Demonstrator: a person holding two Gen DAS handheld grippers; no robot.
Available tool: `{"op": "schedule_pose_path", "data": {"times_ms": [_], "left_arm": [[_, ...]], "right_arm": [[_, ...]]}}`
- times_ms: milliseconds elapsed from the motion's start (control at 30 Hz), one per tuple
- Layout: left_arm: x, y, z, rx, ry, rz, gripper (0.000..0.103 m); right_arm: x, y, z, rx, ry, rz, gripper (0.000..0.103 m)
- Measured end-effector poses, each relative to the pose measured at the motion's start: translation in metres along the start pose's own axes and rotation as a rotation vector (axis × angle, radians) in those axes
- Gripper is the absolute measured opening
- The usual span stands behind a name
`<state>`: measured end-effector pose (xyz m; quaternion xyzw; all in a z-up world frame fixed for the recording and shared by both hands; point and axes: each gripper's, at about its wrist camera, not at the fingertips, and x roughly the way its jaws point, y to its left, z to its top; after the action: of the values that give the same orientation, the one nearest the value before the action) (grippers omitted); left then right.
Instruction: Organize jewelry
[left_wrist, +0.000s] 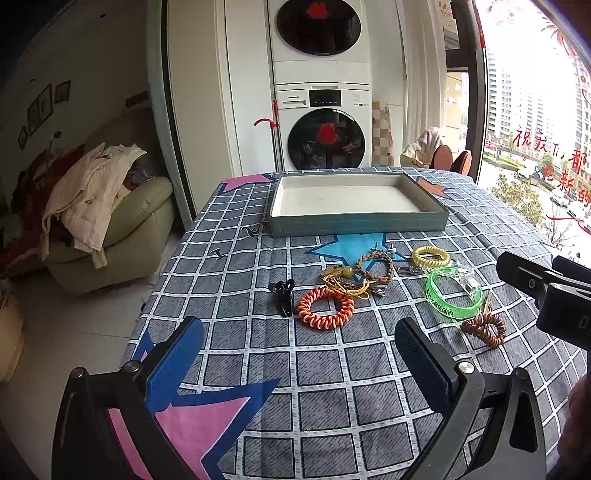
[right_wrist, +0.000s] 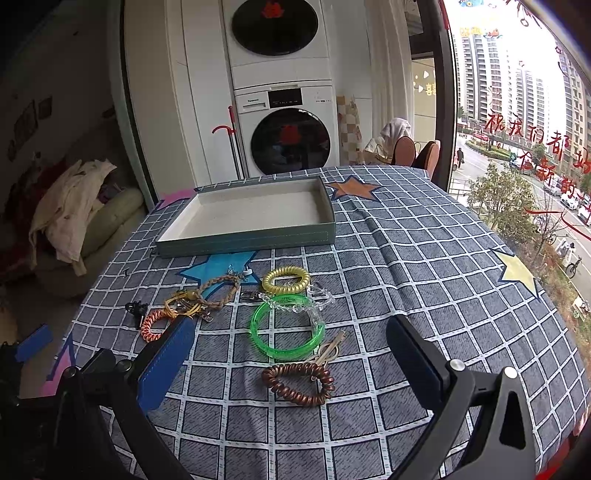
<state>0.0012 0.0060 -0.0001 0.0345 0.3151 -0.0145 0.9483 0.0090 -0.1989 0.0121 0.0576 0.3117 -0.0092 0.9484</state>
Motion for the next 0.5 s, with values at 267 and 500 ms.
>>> {"op": "schedule_pose_path", "data": {"times_ms": [267,500], "left_arm": [[-0.0022,-0.0007,0.0021,-0.001,-0.007,-0.004,0.103],[-0.0022,-0.0013,0.0022,-0.002,-0.007,-0.002,0.103]], "right_arm": [[-0.0008,0.0011,0.0011,-0.002,-0.008,0.004,0.103],[-0.0018,0.002,0.0019,-0.001,-0.011,0.006,0.103]]}}
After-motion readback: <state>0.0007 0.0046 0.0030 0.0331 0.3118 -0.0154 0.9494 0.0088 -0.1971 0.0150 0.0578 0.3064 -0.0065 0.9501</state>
